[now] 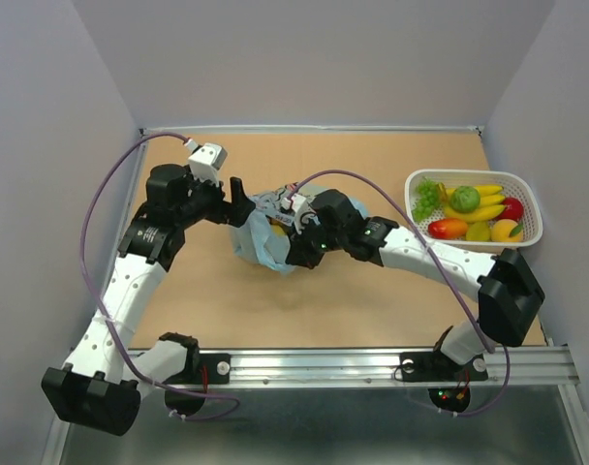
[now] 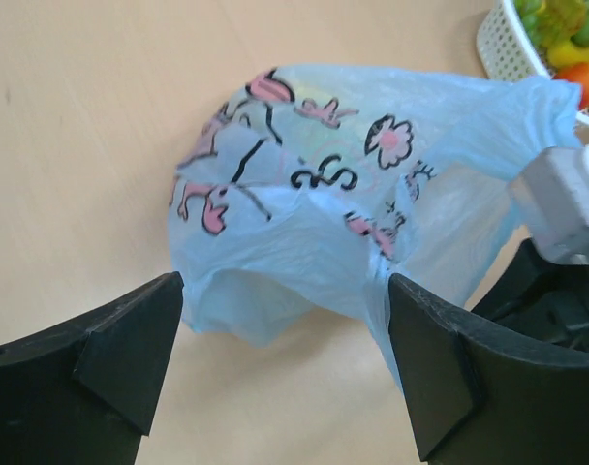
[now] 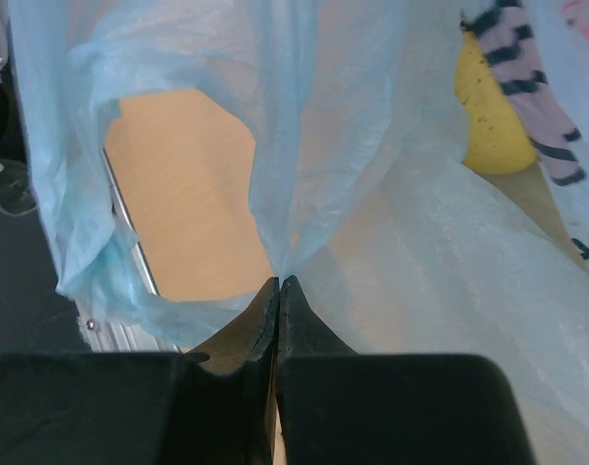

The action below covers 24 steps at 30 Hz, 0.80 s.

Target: Untie the knot of the plastic bag and take out the fruit

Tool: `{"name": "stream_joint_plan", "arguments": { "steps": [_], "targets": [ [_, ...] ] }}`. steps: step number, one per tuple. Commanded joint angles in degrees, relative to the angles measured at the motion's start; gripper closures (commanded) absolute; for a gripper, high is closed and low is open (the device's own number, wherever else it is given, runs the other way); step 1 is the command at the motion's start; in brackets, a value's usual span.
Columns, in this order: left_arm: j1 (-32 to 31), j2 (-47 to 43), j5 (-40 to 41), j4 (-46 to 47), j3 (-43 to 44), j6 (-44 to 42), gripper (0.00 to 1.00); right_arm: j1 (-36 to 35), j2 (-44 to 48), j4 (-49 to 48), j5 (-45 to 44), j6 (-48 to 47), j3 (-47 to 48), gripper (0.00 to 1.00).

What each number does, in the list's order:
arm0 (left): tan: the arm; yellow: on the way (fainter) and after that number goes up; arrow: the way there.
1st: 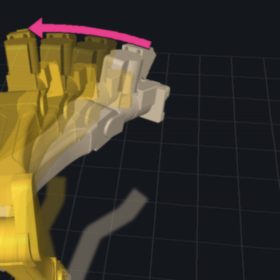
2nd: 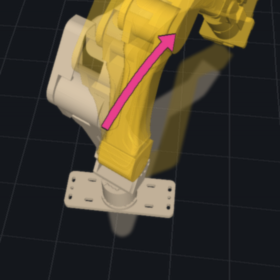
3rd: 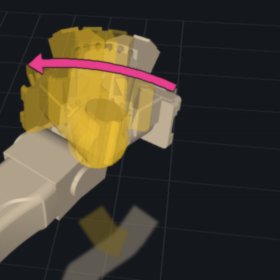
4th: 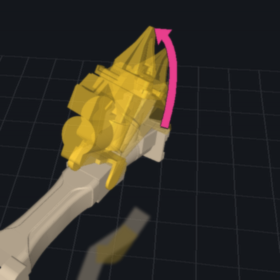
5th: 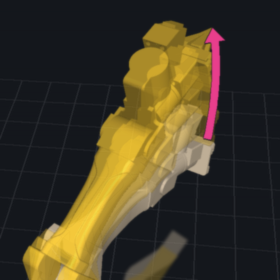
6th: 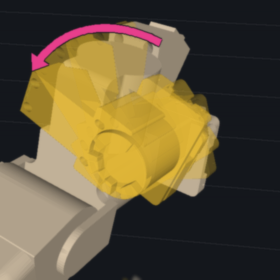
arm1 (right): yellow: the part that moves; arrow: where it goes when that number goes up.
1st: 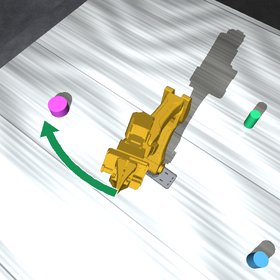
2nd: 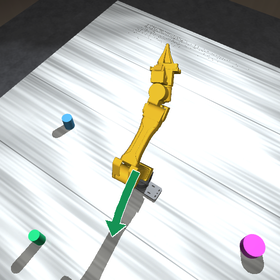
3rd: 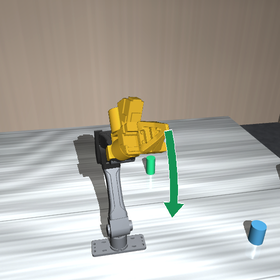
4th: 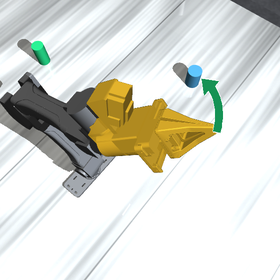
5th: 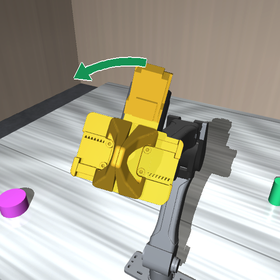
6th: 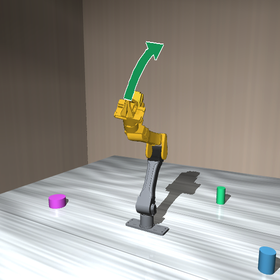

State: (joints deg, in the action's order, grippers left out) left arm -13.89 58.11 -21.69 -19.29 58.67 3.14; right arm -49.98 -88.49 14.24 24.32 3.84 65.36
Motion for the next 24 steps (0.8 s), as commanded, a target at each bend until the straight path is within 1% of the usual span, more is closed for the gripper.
{"name": "stream_joint_plan", "arguments": {
  "steps": [1,4,5,8,9,11,14,16,19,24],
  "targets": [
    [-3.49,-1.42,-2.39,3.47,5.91,-10.50,0.05,-0.47,3.31,0.00,-5.58,-1.37,0.73,1.00],
    [-7.28,0.25,-3.18,2.94,7.94,-13.06,0.04,-0.47,4.02,0.09,-7.61,-2.16,0.99,1.00],
    [-10.16,1.21,-3.27,2.85,8.47,-14.63,0.04,-0.47,4.20,0.26,-8.40,-2.60,1.08,1.00],
    [-14.31,3.94,-1.43,2.06,10.14,-16.67,0.03,-0.47,4.55,0.26,-9.11,-2.87,1.35,1.00],
    [-14.84,4.73,2.06,1.71,10.84,-17.02,0.03,-0.47,4.73,0.35,-9.28,-2.87,1.43,1.00],
    [-15.29,7.18,5.15,1.10,11.37,-18.16,0.03,-0.47,4.99,0.35,-9.90,-3.04,1.35,1.00],
    [-15.46,9.64,13.75,2.67,11.11,-18.95,0.03,-0.47,5.52,0.35,-10.17,-3.22,0.73,1.00],
    [-15.47,11.67,15.88,3.73,11.37,-19.57,0.03,-0.56,5.69,0.35,-9.82,-3.13,0.38,1.00],
    [-15.73,13.61,15.46,3.56,12.07,-21.24,0.03,-0.47,6.22,0.35,-9.64,-2.96,-0.41,0.99],
    [-16.34,16.33,11.06,3.12,10.59,-22.03,0.03,-0.47,7.10,0.26,-10.51,-2.52,-1.46,1.00]
  ]
}}
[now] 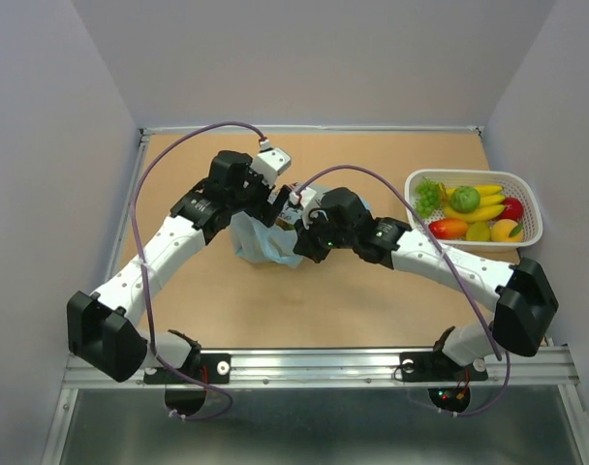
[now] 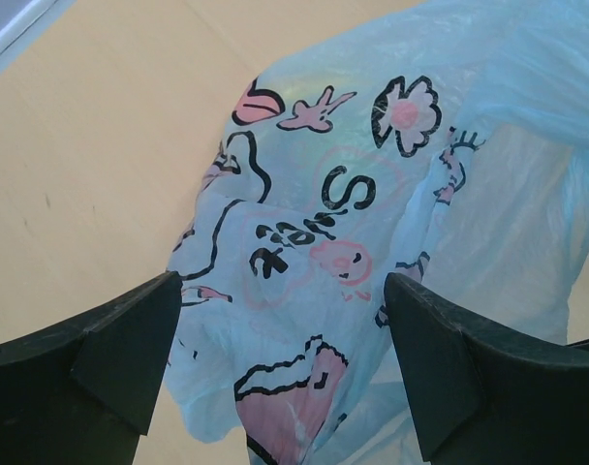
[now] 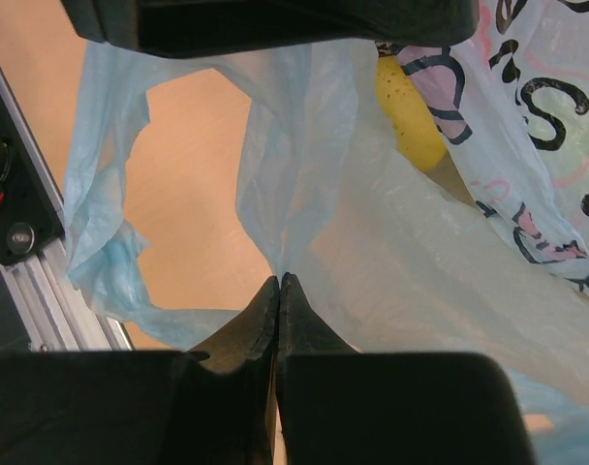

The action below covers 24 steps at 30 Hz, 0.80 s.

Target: Untie the knot of the plastic bag and take out the fruit

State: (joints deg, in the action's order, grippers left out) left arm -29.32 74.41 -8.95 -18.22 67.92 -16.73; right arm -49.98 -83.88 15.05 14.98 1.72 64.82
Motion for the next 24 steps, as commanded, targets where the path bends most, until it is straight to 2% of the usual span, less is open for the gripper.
{"name": "stream_joint_plan", "arguments": {
  "steps": [1,5,7,8,11,12,14,15,18,24],
  "targets": [
    [-1.00,0.55,-1.77,1.78,0.73,-2.08,0.03,-0.47,2.66,-0.55,-1.27,-0.48,-1.09,1.00],
    [-1.09,2.31,-0.81,0.91,-0.42,-1.55,0.08,-0.47,3.63,-0.55,-2.32,-0.22,-2.06,1.00],
    [-1.09,3.28,-0.02,1.34,-1.47,-0.59,0.30,-0.56,4.25,-0.55,-2.68,-0.13,-2.67,1.00],
    [-1.09,4.15,0.51,1.43,-1.82,0.72,0.52,-0.47,4.51,-0.55,-3.03,-0.13,-3.37,1.00],
    [-1.00,6.17,4.80,1.78,-3.58,4.32,0.85,-0.47,5.12,-0.63,-3.12,0.30,-5.57,1.00],
    [-0.91,6.62,8.39,2.13,-4.28,7.21,1.00,-0.47,5.30,-0.55,-3.03,0.48,-6.45,1.00],
    [-0.56,6.80,13.32,4.50,-6.91,12.57,1.00,-0.56,5.56,-0.55,-2.50,1.44,-9.87,1.00],
    [-0.30,6.62,13.34,5.46,-7.79,12.60,1.00,-0.56,5.57,-0.55,-2.24,1.97,-9.88,1.00],
    [2.94,4.96,16.59,10.56,-11.75,22.42,1.00,-0.91,5.74,-0.55,-1.45,4.78,-15.49,1.00],
    [13.92,-2.58,12.13,22.69,-21.42,38.07,1.00,-1.26,8.55,-0.99,-3.29,11.81,-24.99,0.99]
  ]
}}
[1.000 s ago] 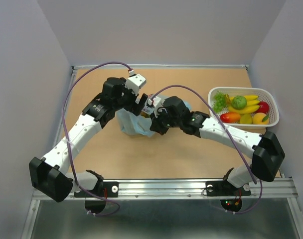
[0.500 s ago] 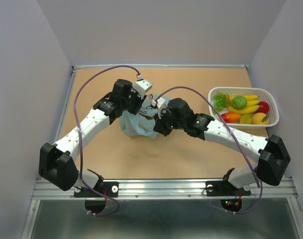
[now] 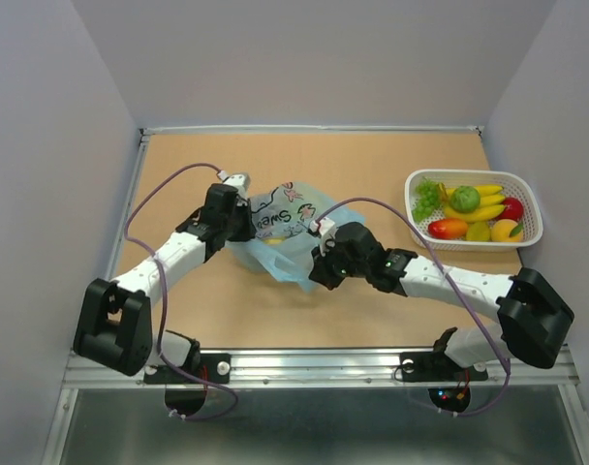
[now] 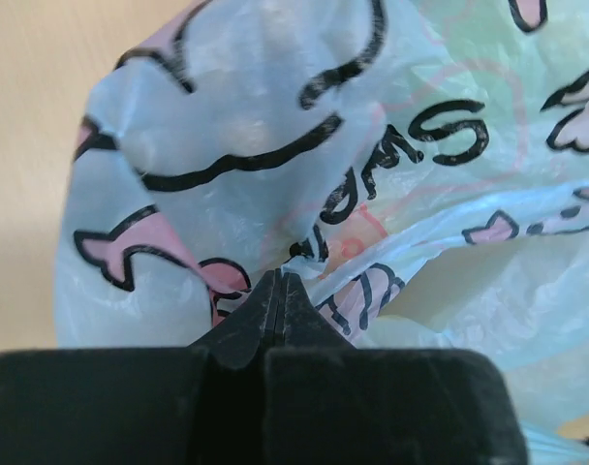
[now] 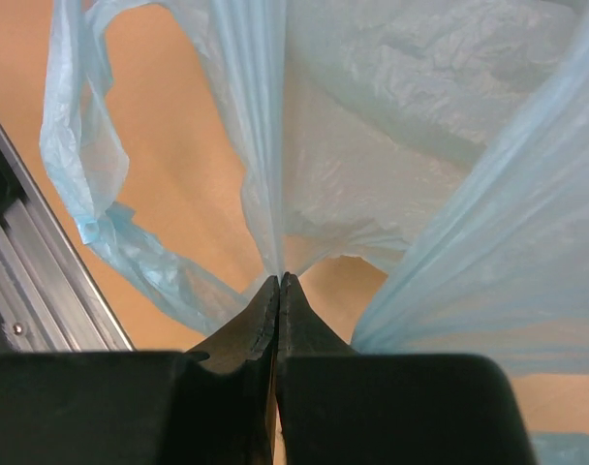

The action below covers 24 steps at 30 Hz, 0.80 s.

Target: Untie the knot of the plastic bag and take out the fruit

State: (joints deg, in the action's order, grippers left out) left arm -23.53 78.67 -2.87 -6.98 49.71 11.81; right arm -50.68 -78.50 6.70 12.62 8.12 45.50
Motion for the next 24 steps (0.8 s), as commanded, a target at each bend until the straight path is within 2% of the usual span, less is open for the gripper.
{"name": "stream_joint_plan", "arguments": {
  "steps": [1,5,7,10,11,14,18,24],
  "targets": [
    [8.84,-8.00,5.43,13.64,-4.96,10.67,1.00,-0.74,3.26,7.02,-0.76,6.02,-6.46,1.00],
    [9.38,-13.62,3.14,16.12,-7.08,12.79,1.00,-0.92,4.05,6.92,0.39,7.35,-6.22,0.99],
    [9.38,-17.66,-1.84,18.31,-8.57,12.27,1.00,-0.92,6.32,6.92,0.39,7.61,-4.81,0.99],
    [7.98,-23.11,-5.47,19.55,-9.90,8.77,1.00,-0.83,8.97,7.89,-1.37,8.40,1.59,0.67],
    [7.28,-25.56,-5.82,19.55,-10.77,7.62,1.00,-0.83,9.93,8.59,-2.50,8.32,3.44,0.49],
    [5.34,-30.22,-5.13,19.11,-12.96,3.85,1.00,-0.83,9.77,9.03,-6.62,8.23,10.56,0.34],
    [4.02,-34.71,-5.47,19.81,-15.61,3.04,1.00,-0.83,5.40,8.86,-10.68,8.14,17.59,0.34],
    [3.14,-37.80,-5.30,19.64,-16.75,2.77,1.00,-0.83,-1.73,5.53,-10.52,8.93,21.92,0.37]
  ]
}}
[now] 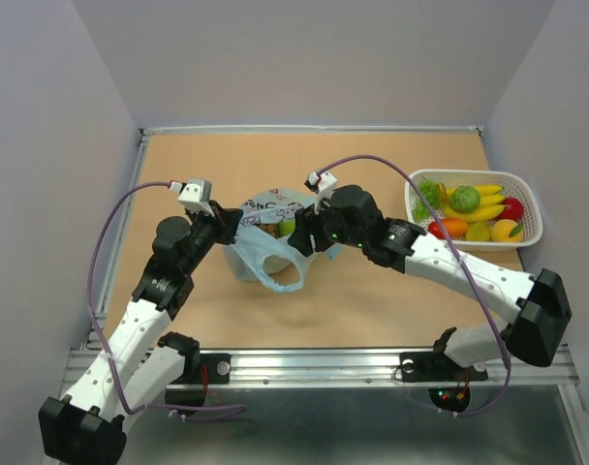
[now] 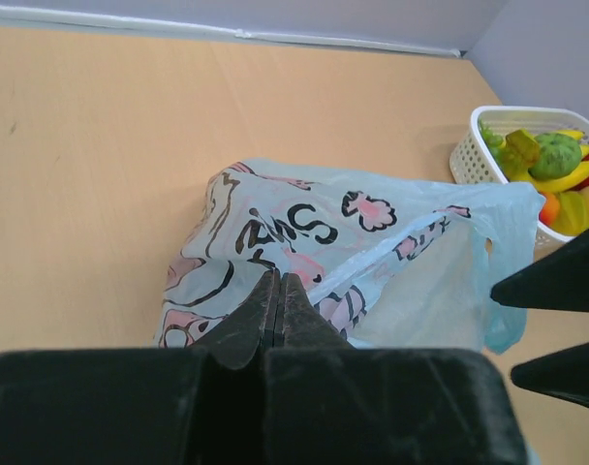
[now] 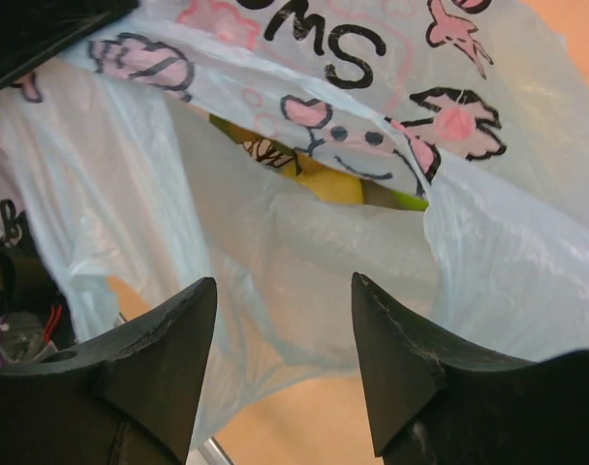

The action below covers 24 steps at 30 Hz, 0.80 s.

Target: Untie the knot of the plastic bag and take out the fruit

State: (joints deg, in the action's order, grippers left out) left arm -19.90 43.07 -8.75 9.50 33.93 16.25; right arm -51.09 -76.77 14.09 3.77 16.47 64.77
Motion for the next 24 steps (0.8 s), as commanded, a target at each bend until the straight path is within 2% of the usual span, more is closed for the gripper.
{"name": "stream_joint_plan", "arguments": {
  "steps": [1,4,5,9,12,15,18,21,24],
  "targets": [
    [-0.58,-2.46,0.75,3.16,-1.32,-1.49,1.00,-0.41,-4.52,-3.26,-1.31,0.49,2.47,0.38],
    [-0.67,-3.16,-0.38,3.16,-1.59,-0.08,1.00,-0.41,-8.11,-5.11,-2.80,0.58,1.06,0.38],
    [-0.75,-3.51,-0.73,3.16,-1.50,0.36,1.00,-0.50,-8.74,-8.52,-3.24,0.67,-0.25,0.38],
    [-0.93,-4.13,0.57,3.86,-3.25,2.73,1.00,-0.94,-13.22,-15.47,3.42,-0.56,-4.66,0.38],
    [-0.84,-5.44,7.41,5.27,-5.98,7.38,1.00,-2.60,-17.09,-15.58,6.33,-0.65,-8.51,0.38],
    [-0.93,-7.99,20.31,6.50,-8.26,13.35,1.00,-2.96,-16.66,-15.58,7.74,1.89,-15.71,0.38],
    [-0.84,-10.10,23.60,8.08,-9.50,15.39,1.00,-2.87,-12.46,-14.35,6.78,2.87,-21.35,0.38],
    [-0.84,-9.06,20.02,9.14,-8.71,11.98,1.00,-2.96,-9.20,-8.56,5.90,1.82,-20.31,0.38],
    [-0.75,-6.77,11.32,7.91,-6.87,9.60,1.00,-2.88,-4.71,-5.39,3.45,0.58,-15.22,0.37]
  ]
}}
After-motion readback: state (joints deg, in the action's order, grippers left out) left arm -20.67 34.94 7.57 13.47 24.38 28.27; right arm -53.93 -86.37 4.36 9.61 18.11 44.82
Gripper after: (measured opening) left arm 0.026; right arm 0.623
